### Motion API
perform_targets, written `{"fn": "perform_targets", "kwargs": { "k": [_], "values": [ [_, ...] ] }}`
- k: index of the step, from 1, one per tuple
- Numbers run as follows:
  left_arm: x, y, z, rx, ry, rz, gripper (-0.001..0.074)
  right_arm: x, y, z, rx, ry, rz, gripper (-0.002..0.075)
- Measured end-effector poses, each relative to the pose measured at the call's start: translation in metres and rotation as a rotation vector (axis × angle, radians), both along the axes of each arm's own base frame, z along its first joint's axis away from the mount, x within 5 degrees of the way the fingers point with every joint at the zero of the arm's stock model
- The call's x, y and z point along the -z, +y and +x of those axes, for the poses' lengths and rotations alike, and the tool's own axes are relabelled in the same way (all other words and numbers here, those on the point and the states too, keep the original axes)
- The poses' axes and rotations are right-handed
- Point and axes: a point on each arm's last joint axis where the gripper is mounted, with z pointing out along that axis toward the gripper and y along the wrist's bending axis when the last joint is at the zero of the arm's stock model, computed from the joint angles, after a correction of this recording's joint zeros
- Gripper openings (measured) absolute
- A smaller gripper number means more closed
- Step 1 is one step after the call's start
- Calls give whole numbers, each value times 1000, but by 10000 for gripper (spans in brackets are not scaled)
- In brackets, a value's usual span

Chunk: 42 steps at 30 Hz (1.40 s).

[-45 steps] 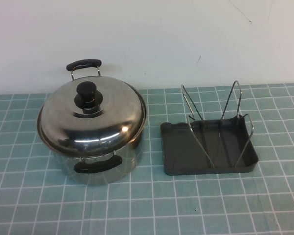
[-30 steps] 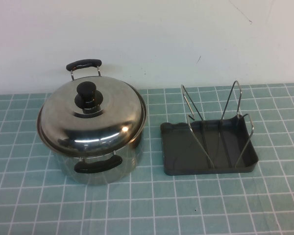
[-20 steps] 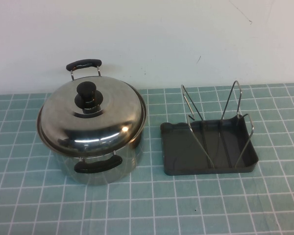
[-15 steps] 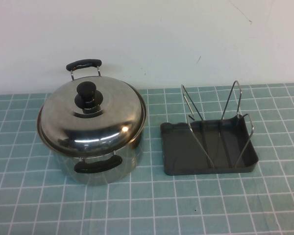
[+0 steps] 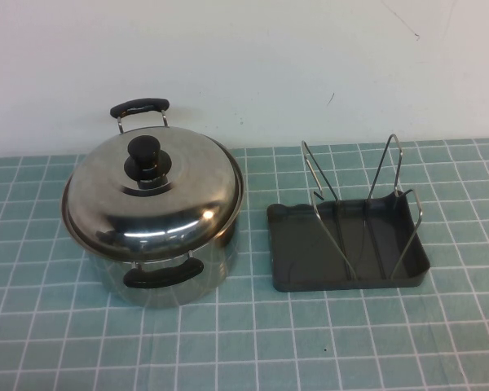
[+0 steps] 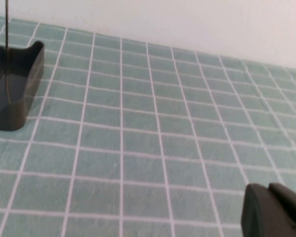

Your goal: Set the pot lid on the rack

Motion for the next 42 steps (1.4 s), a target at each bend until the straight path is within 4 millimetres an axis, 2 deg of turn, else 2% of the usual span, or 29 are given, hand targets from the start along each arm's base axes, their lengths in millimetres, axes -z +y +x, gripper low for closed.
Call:
{"fn": "perform_targets", "kwargs": {
  "k": [3,7,10,14,18,23,31,34,38,42],
  "values": [
    [-13,-1,2,6,-144,-1,-3,-11,0,3,-23,-124,-78,-1],
    [-43,-2,0,23,-483,-2,-3,-38,8,4,-99,-412,-191,-1],
    [-65,-3,-9,36,-738,2,-3,-58,16,-1,-165,-640,-230,-1],
    [-85,-4,-24,51,-1026,-2,-3,-75,23,-11,-233,-862,-239,-1],
    [-96,-5,-37,59,-1204,-7,-3,-79,25,-13,-251,-915,-223,-1],
    [-103,-6,-51,76,-1376,-1,-3,-75,23,-11,-239,-866,-202,-1],
    [-105,-10,-57,115,-1447,38,-3,-69,20,-6,-213,-779,-196,-1],
    [-104,-8,-54,95,-1408,11,-3,-68,18,-5,-193,-731,-195,-1],
    [-101,-4,-36,63,-1164,-41,-3,-85,11,-7,-115,-610,-199,-1],
    [-128,-1,-29,40,-820,-115,-3,-100,2,-15,-17,-438,-194,-1]
  ]
}}
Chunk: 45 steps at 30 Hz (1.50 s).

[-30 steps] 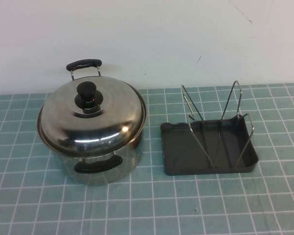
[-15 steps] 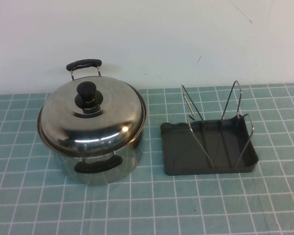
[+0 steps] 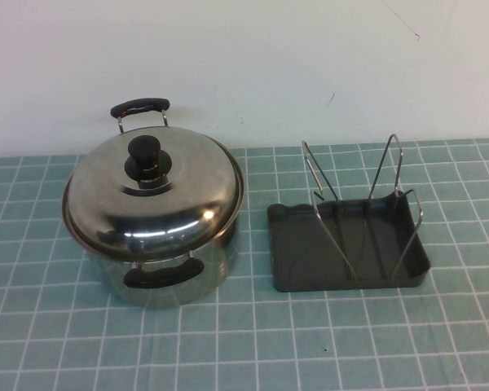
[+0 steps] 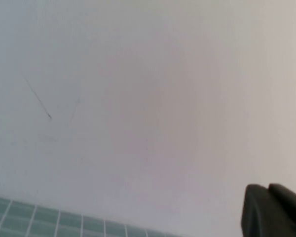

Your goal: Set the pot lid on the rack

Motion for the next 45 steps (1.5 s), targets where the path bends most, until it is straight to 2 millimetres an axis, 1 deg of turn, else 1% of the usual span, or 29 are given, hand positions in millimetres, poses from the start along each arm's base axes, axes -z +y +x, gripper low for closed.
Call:
{"fn": "perform_targets", "kwargs": {
  "k": [3,6,11,13,16,18,19,22,23,26,28,32,36,39,43,45],
  "values": [
    [-21,1,3,-2,204,-14,-3,-8,-4,-6,46,62,17,-1],
    [-32,1,18,-1,317,-21,-3,-8,-4,-8,43,94,68,-1],
    [-32,-2,62,-1,414,-7,-3,0,0,-7,-12,168,198,-1],
    [-29,-4,82,-5,442,18,-3,4,2,-7,-31,215,181,-1],
    [-23,-7,110,10,460,46,10,12,7,-8,-72,320,90,-1],
    [-17,-12,129,47,458,79,53,16,11,-8,-121,370,45,-1],
    [-17,-16,135,75,431,112,88,17,14,-8,-150,381,31,-1],
    [-13,-31,158,191,374,223,235,17,19,-9,-209,382,-16,-1],
    [-12,-36,166,233,361,259,300,17,20,-9,-219,382,-26,-1],
    [-7,-46,188,323,385,329,461,17,21,-9,-229,379,-41,-1],
    [-2,-49,205,356,427,365,514,17,21,-9,-231,381,-42,-1],
    [10,-56,239,407,502,467,545,17,21,-9,-234,381,-42,-1],
    [26,-58,266,434,584,466,552,17,22,-9,-234,382,-41,-1],
    [36,-57,278,417,641,472,553,17,22,-9,-234,382,-41,-1],
    [46,-55,290,399,693,473,553,17,22,-9,-235,382,-40,-1],
    [50,-57,294,405,709,475,553,17,22,-9,-235,382,-41,-1]
  ]
}}
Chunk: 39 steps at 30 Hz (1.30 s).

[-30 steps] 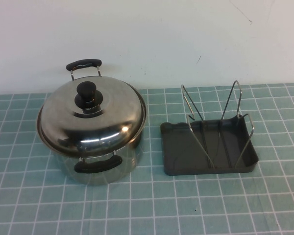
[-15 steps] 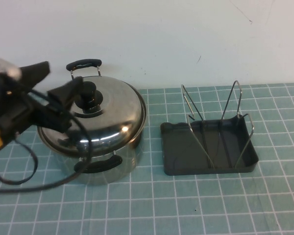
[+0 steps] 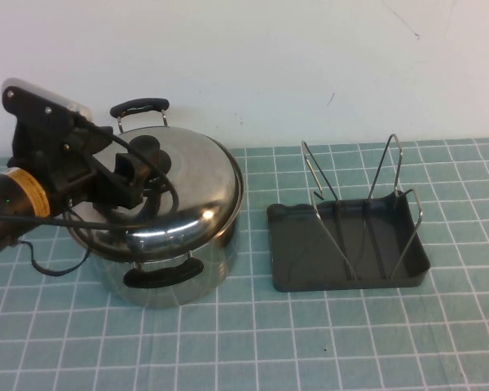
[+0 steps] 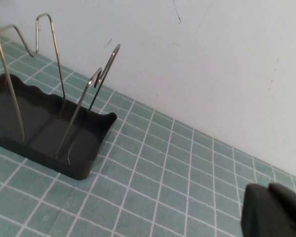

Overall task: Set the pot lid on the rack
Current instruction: Open the pot, then hand over the pot lid

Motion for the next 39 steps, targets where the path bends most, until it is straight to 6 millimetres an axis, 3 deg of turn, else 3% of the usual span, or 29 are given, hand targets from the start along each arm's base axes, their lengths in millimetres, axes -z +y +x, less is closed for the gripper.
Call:
{"fn": "perform_targets", "kwargs": {
  "k": [3,7,12,18,22,26,29,33,39],
  "values": [
    [3,-8,5,23,10,3,547,0,0,0,-2,1,4,-1],
    [9,-20,9,55,14,21,480,0,1,0,-6,1,5,-1],
    [11,-22,15,31,21,7,319,0,1,0,-10,5,13,-1],
    [9,-23,14,42,2,1,323,0,2,0,-21,5,32,-1],
    [-6,-26,8,80,-69,-21,322,-6,3,-2,-35,-19,9,-1],
    [-36,-34,-6,183,-223,-97,322,-28,8,-11,-71,-83,51,-1],
    [-60,-44,-22,296,-356,-186,322,-53,18,-17,-166,-90,179,-1],
    [-86,-66,-48,429,-475,-307,322,-73,41,-12,-419,58,391,-1],
    [-101,-110,-80,568,-486,-463,322,-87,62,9,-716,263,709,14]
  ]
}}
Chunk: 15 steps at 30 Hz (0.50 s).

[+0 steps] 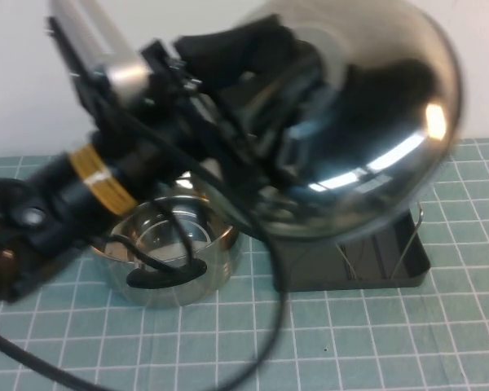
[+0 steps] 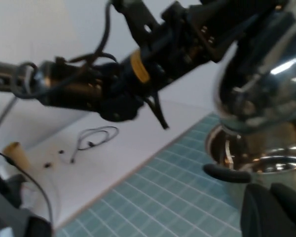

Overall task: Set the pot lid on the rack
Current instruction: Hand over the pot lid

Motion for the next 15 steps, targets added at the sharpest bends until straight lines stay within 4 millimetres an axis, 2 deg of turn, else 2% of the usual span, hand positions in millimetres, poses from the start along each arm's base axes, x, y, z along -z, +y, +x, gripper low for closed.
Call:
{"fn": "perform_targets", "kwargs": {
  "k": [4,9,12,15],
  "values": [
    [-3,-21,-15,70,33,-59,322,-6,5,6,-112,5,77,150],
    [-7,-33,-25,107,75,-125,322,-9,4,14,-101,25,128,485],
    [-8,-36,-27,120,104,-160,322,-10,0,22,-39,48,161,590],
    [-9,-38,-29,134,123,-173,322,-14,-4,31,27,71,238,623]
  ]
}}
